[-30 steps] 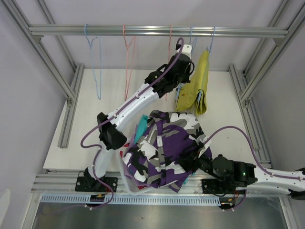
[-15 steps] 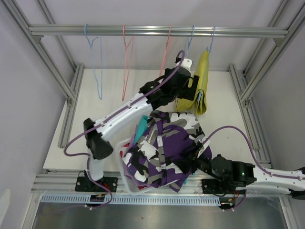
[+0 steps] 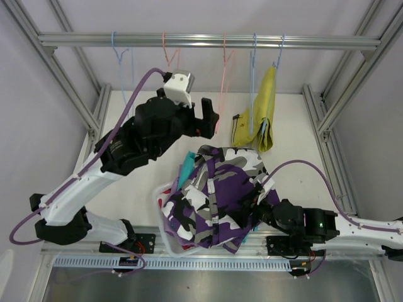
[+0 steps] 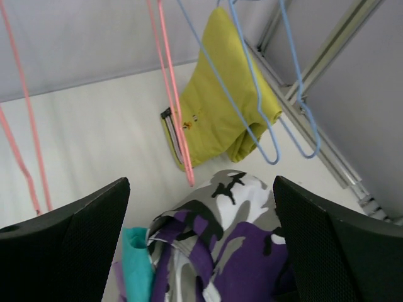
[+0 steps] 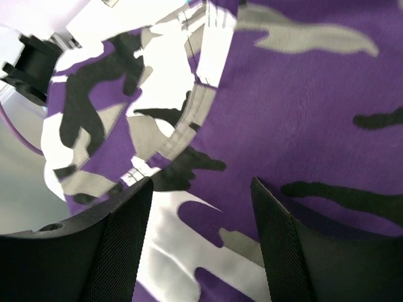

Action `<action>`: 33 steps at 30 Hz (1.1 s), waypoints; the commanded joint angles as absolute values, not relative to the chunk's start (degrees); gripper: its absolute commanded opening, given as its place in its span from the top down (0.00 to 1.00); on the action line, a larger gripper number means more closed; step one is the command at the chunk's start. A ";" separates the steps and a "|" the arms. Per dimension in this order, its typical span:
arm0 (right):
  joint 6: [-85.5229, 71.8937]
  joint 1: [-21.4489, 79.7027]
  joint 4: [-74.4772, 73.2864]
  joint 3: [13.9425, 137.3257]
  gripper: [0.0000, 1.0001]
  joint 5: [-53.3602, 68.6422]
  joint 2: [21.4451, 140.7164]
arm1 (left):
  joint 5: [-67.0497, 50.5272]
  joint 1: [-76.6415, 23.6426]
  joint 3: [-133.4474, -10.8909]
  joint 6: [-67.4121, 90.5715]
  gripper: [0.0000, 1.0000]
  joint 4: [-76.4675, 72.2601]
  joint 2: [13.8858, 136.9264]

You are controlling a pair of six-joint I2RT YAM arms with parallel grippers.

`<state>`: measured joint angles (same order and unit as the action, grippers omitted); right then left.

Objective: Remove the trousers from the hanger
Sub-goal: Place the hanger at the clothesline, then move the hanger to the clothesline.

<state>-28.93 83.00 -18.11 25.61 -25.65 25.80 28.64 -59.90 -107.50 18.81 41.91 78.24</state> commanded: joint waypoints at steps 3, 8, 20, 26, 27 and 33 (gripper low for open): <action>-27.78 82.88 -24.51 38.04 0.31 -28.82 28.65 | 33.39 -60.12 -95.99 13.27 0.01 40.88 72.18; -24.10 82.79 -27.69 46.31 0.30 -33.48 32.16 | 33.06 -57.85 -78.16 13.44 0.00 31.48 62.77; -13.63 78.67 -19.17 62.31 0.26 -52.29 48.51 | 39.90 -55.28 -67.50 11.43 0.01 18.99 48.17; -8.27 69.45 -12.57 67.04 0.26 -52.12 53.69 | 42.53 -55.11 -67.50 10.81 0.01 19.07 48.16; -7.13 67.95 -12.66 68.19 0.26 -51.60 54.57 | 42.89 -54.93 -67.33 10.81 0.01 18.99 48.16; -6.59 55.56 -17.22 77.85 0.28 -40.89 62.31 | 43.07 -53.09 -66.27 10.20 0.01 17.67 47.37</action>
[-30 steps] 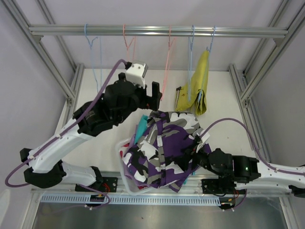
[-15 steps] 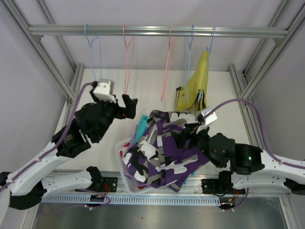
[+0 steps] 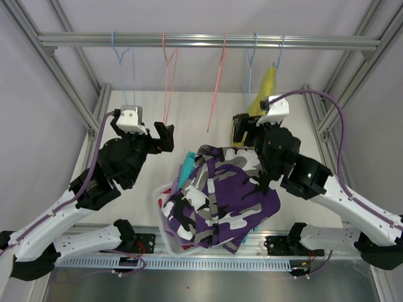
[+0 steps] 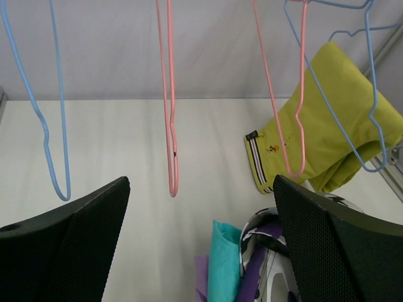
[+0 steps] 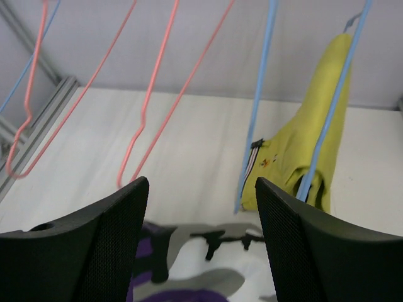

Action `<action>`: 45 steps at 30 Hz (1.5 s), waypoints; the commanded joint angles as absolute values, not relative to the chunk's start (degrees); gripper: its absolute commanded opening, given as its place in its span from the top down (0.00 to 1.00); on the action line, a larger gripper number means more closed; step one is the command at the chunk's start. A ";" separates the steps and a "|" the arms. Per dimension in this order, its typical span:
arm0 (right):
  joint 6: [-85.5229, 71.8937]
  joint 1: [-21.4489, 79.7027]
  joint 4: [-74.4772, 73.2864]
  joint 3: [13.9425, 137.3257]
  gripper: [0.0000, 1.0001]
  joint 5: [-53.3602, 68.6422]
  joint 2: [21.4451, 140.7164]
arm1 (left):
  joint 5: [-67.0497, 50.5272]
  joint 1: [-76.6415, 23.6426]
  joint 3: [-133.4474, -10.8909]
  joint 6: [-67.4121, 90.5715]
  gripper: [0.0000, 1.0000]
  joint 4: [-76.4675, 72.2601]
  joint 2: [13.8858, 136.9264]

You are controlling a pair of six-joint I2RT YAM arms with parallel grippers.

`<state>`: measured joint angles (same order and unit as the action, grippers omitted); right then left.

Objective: Remove the trousers from the hanger
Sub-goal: Move the hanger to the clothesline.

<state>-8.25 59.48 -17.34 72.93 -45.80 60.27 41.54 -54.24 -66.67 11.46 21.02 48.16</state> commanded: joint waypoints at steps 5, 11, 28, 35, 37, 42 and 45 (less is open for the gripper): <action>-7.12 46.60 -19.69 82.70 0.28 -30.60 68.45 | 42.10 -50.98 -66.00 10.81 0.01 17.67 47.37; -8.08 41.23 -20.39 84.73 0.29 -21.28 71.72 | 39.21 -46.24 -65.83 14.67 0.01 18.98 46.06; -7.56 37.00 -20.57 85.87 0.30 -17.76 76.12 | 33.93 -38.94 -65.21 18.28 0.01 19.77 44.38; -7.21 37.00 -21.00 85.78 0.30 -17.05 74.27 | 31.47 -37.09 -65.30 19.86 0.01 20.48 44.91; -7.03 37.00 -21.18 85.78 0.30 -17.14 73.30 | 30.85 -36.65 -65.39 20.13 0.00 20.57 45.17; -6.24 37.00 -22.41 85.78 0.30 -18.45 72.95 | 29.62 -35.95 -65.48 20.92 0.01 21.01 45.62; -5.98 37.00 -22.85 85.26 0.30 -19.16 72.86 | 29.09 -35.68 -65.48 21.00 0.01 21.09 45.62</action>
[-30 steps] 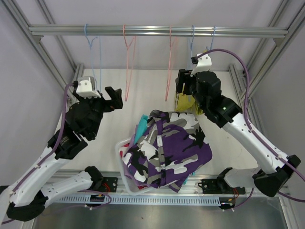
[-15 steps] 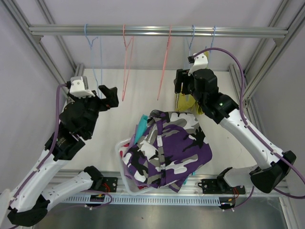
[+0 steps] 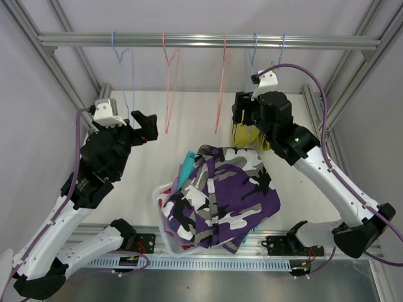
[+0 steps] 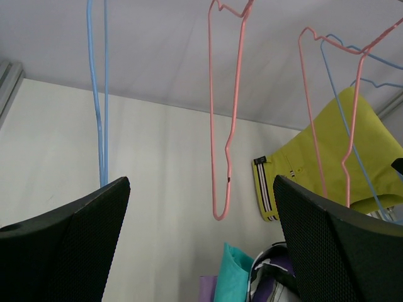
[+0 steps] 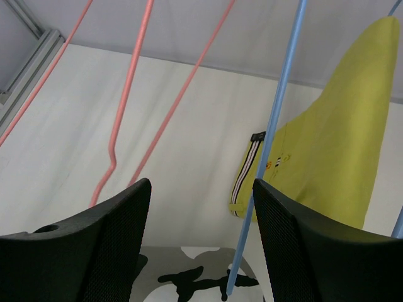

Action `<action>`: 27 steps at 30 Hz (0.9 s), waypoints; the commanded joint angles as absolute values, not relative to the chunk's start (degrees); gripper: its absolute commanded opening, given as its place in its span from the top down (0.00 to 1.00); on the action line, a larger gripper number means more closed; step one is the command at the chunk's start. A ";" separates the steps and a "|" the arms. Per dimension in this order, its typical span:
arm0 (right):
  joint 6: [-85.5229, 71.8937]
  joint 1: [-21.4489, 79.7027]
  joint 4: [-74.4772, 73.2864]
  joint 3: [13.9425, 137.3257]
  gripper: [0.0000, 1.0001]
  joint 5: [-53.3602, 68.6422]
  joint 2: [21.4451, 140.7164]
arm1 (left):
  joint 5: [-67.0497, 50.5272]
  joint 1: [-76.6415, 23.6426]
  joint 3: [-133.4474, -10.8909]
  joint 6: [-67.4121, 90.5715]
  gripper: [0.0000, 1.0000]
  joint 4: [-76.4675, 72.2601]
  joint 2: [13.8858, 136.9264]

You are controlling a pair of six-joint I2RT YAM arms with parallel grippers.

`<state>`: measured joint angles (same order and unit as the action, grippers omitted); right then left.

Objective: Remove the trousers from the hanger
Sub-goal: Move the hanger to the clothesline.

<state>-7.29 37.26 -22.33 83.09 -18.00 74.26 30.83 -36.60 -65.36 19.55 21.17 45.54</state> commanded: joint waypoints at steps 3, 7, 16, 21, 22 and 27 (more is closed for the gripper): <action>-5.63 37.00 -22.68 84.73 0.30 -19.77 72.77 | 28.65 -35.33 -65.74 21.27 0.01 21.27 45.88; -5.45 36.91 -22.41 83.32 0.31 -20.74 72.86 | 27.60 -34.28 -65.57 21.80 0.00 21.53 45.97; -5.10 36.65 -21.62 81.13 0.33 -21.36 73.83 | 26.19 -32.43 -65.65 22.59 0.01 21.80 45.79; -5.62 36.47 -20.48 79.46 0.38 -20.92 74.97 | 25.58 -31.99 -65.57 22.76 0.00 21.88 45.70; -5.80 36.47 -20.30 79.28 0.40 -20.74 75.14 | 25.40 -31.82 -65.74 22.85 0.01 21.97 45.88; -6.15 36.39 -19.77 79.10 0.65 -19.95 75.67 | 24.35 -30.68 -65.74 23.47 0.01 22.15 45.70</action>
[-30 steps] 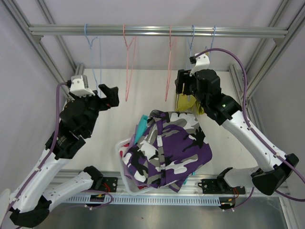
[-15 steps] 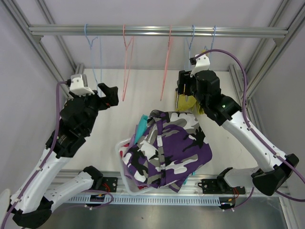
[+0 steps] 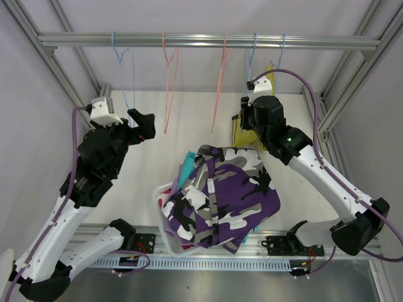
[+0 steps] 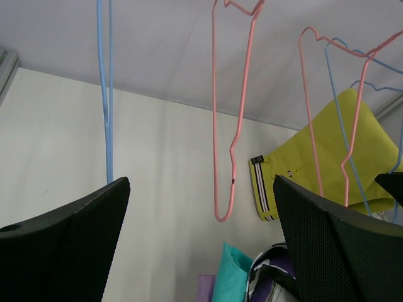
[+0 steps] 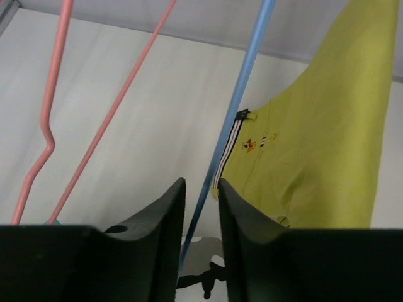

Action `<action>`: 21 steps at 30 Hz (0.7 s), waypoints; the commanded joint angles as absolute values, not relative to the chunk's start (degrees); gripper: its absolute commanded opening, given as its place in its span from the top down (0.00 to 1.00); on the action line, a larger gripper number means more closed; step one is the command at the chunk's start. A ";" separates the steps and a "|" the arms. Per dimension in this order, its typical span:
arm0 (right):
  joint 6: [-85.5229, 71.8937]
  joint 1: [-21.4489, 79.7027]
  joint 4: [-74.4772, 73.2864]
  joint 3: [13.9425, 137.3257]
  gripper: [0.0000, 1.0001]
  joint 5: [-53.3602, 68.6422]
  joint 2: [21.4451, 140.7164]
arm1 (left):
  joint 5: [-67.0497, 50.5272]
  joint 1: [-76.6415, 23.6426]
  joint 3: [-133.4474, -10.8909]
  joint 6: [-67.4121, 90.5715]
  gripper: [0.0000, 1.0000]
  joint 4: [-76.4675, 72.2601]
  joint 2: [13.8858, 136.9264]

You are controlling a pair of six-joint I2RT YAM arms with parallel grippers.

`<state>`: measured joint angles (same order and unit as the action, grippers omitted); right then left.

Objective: Remove the trousers from the hanger
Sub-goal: Move the hanger to the clothesline.

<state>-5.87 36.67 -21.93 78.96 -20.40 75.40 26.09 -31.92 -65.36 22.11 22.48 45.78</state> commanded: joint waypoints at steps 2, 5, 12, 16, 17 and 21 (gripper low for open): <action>-6.42 36.47 -20.13 79.54 0.73 -19.86 76.11 | 23.73 -29.97 -65.74 23.73 0.01 22.15 45.35; -6.68 36.39 -20.13 79.72 0.77 -19.95 76.29 | 23.03 -29.27 -65.83 23.99 0.01 22.24 45.44; -7.12 36.39 -20.13 79.80 0.92 -19.95 76.55 | 22.24 -27.95 -65.91 24.43 0.01 22.50 45.35; -7.91 36.47 -20.83 81.03 1.00 -19.51 77.69 | 22.24 -27.16 -65.92 24.35 0.01 22.68 44.91; -8.08 36.47 -20.92 81.38 1.00 -19.25 77.87 | 22.32 -26.90 -65.92 24.43 0.01 22.68 44.83; -8.44 36.65 -20.57 82.26 1.00 -18.72 78.75 | 22.33 -25.49 -66.01 24.61 0.01 22.76 44.03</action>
